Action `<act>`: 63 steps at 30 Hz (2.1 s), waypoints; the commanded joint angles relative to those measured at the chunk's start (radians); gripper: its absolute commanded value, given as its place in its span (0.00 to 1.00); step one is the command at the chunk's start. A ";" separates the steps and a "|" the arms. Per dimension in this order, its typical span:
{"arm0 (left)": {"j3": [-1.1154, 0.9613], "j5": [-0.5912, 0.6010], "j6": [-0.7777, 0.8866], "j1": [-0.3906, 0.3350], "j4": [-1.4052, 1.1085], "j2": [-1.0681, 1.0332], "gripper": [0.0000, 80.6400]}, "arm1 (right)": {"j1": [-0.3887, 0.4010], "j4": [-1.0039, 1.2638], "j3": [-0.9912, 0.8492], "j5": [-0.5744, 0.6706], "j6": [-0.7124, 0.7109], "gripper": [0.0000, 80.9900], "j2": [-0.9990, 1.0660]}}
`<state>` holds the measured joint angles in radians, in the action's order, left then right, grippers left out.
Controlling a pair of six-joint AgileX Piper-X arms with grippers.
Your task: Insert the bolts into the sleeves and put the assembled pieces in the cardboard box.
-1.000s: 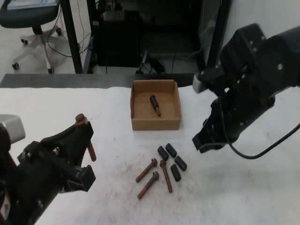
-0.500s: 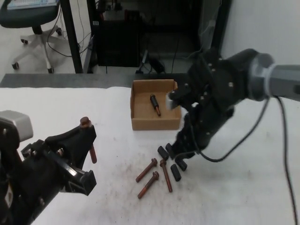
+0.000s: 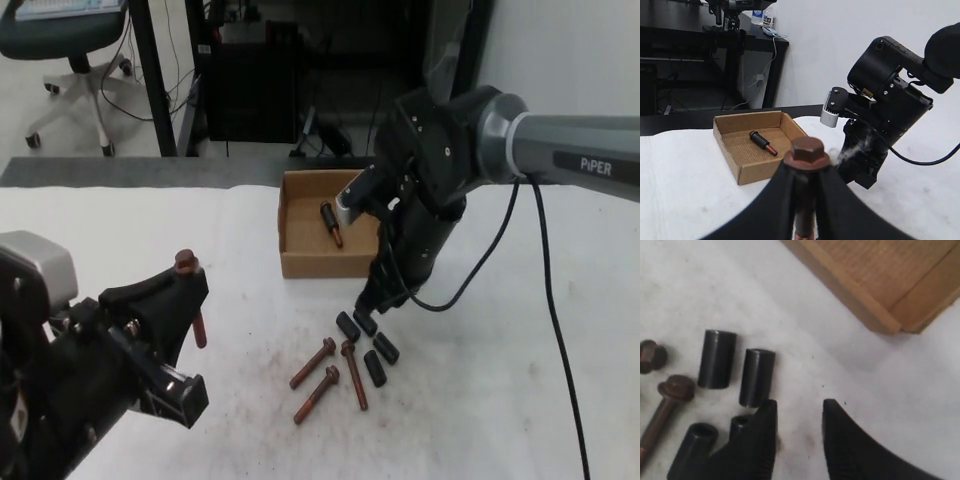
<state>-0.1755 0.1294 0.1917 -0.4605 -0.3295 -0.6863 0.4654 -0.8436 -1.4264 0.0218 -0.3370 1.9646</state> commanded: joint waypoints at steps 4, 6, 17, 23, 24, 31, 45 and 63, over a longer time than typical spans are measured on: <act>-0.013 0.008 -0.043 0.003 0.022 -0.001 0.00 | 0.003 -0.052 -0.008 -0.008 -0.032 0.37 0.001; -0.013 0.008 -0.063 0.003 0.043 -0.001 0.00 | 0.012 -0.061 -0.008 0.009 -0.032 0.37 0.001; -0.013 0.008 -0.080 0.003 0.057 -0.001 0.00 | 0.039 -0.092 -0.008 0.042 -0.032 0.37 0.001; -0.013 0.008 -0.080 0.003 0.057 -0.001 0.00 | 0.039 -0.113 0.022 0.042 -0.032 0.37 0.004; -0.013 0.008 -0.080 0.003 0.057 -0.001 0.00 | 0.036 -0.116 0.029 0.042 -0.032 0.38 0.004; -0.013 0.008 -0.080 0.003 0.057 -0.001 0.00 | 0.036 -0.105 0.077 0.040 -0.032 0.40 0.006; -0.013 0.008 -0.080 0.003 0.057 -0.001 0.00 | 0.034 0.001 0.092 0.036 -0.069 0.40 0.006; -0.013 0.008 -0.080 0.003 0.057 -0.001 0.00 | 0.031 0.024 0.096 0.027 -0.093 0.35 0.006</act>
<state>-0.1755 0.1294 0.1172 -0.4605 -0.2626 -0.6863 0.5001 -0.8264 -1.3340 0.0474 -0.4163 1.9706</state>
